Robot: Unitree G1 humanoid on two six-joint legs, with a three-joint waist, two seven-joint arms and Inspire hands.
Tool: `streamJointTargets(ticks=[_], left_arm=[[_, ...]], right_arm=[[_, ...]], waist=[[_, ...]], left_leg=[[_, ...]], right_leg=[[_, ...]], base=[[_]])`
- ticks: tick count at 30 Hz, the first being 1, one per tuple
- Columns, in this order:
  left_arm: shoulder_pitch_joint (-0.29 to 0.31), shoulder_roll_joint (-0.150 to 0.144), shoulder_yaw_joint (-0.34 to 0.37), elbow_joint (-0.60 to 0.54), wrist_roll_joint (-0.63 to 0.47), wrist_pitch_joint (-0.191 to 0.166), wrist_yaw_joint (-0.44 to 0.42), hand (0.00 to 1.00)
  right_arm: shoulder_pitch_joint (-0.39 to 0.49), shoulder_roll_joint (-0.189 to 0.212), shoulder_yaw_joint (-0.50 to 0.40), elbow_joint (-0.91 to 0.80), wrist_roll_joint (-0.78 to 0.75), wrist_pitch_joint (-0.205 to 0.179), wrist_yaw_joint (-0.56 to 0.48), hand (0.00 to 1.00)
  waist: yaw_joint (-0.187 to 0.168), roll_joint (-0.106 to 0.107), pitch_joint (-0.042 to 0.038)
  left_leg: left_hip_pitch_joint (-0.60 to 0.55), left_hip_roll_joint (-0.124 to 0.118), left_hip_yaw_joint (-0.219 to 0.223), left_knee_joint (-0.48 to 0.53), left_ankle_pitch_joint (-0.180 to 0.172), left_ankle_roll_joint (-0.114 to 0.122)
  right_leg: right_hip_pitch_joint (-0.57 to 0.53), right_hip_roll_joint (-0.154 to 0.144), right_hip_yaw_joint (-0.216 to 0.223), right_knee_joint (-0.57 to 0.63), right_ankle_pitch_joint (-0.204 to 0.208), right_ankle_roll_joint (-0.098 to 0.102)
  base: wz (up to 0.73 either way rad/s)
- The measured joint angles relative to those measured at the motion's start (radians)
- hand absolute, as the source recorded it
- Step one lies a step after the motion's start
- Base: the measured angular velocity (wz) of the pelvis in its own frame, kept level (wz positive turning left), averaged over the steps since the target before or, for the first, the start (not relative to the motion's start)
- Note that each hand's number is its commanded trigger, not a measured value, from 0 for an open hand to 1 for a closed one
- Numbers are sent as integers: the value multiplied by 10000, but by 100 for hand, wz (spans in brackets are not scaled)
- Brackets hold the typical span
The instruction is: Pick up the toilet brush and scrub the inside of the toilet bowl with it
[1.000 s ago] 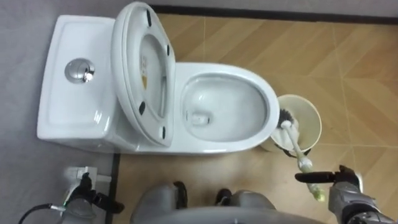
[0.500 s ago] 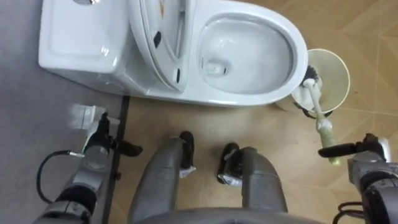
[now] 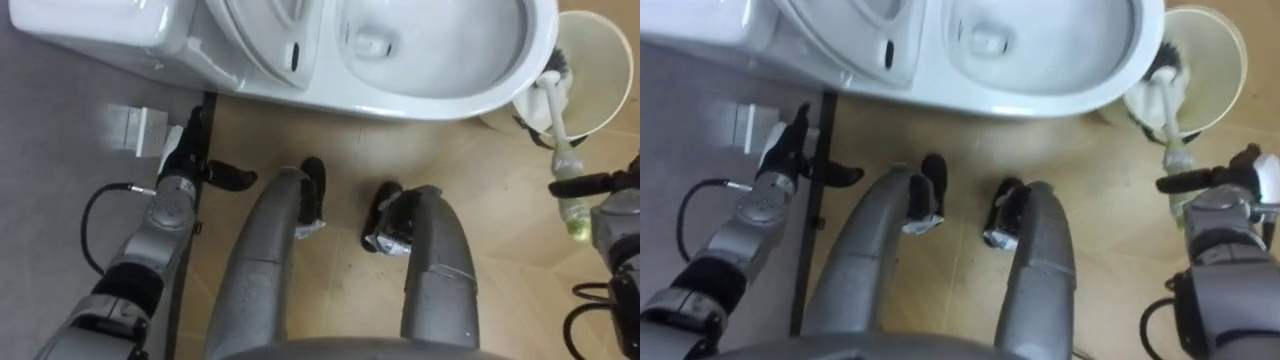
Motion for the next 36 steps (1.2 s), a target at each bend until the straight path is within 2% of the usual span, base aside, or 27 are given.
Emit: streamJointTargets(ticks=[4, 9, 11, 14, 23, 24, 25, 27, 36], left_arm=[[-169, -4, -192, -8, 1, -3, -1, 0], [-169, 10, -293, -7, -5, -28, -13, 0], [-175, 16, -278, -7, -46, -40, -29, 0], [-155, 25, -272, -118, -196, -72, -108, 0], [-139, 66, -281, -517, -978, -244, -298, 0], [-130, 73, -281, -531, -978, -244, -299, 0], [-100, 95, -284, -589, -978, -243, -306, 0], [-77, 106, -284, -597, -978, -242, -307, 0], [111, 172, -287, -597, -1179, -243, -313, 0]], right_arm=[[-146, -217, 355, 18, 99, 0, -151, 0], [-137, -254, 386, 31, 106, -7, -133, 0], [-141, -298, 398, -4, 104, -22, -132, 0], [-136, -301, 556, 26, 91, -91, -8, 0], [-134, -320, 771, 40, 908, -303, 560, 0], [-136, -323, 771, 41, 952, -298, 617, 35], [-122, -327, 803, 53, 1120, -295, 712, 59], [-110, -331, 1026, 55, 1315, -283, 820, 100], [-28, -332, 1140, 57, 2070, -295, 1106, 100]], waist=[[11, 55, -6], [33, 143, -2], [177, 265, 7], [293, 339, 13], [422, 385, 11], [424, 386, 11], [420, 395, 17], [421, 409, 14], [420, 414, 13]], left_leg=[[-556, 6, 165, 193, -3, -3], [-766, 22, 273, 348, -95, -41], [-888, 97, 243, 590, -219, -73], [-1025, 163, 241, 878, -364, -113], [-1710, 171, 232, 1624, -572, -138], [-1740, 177, 231, 1644, -574, -142], [-1780, 193, 228, 1714, -601, -168], [-1787, 227, 225, 1789, -643, -172], [-1788, 221, 230, 1812, -686, -185]], right_leg=[[-710, -45, 193, 360, -35, -88], [-1021, -141, 258, 626, -153, -202], [-1093, -99, 232, 784, -239, -251], [-1206, -54, 266, 1019, -371, -284], [-1890, -200, 304, 1859, -744, -461], [-1924, -197, 305, 1874, -746, -465], [-1959, -192, 306, 1930, -760, -489], [-1956, -174, 304, 1983, -783, -504], [-1947, -190, 300, 1996, -790, -487]], base=[[0], [0], [-5], [-5], [5], [0], [-4], [-4], [0]])
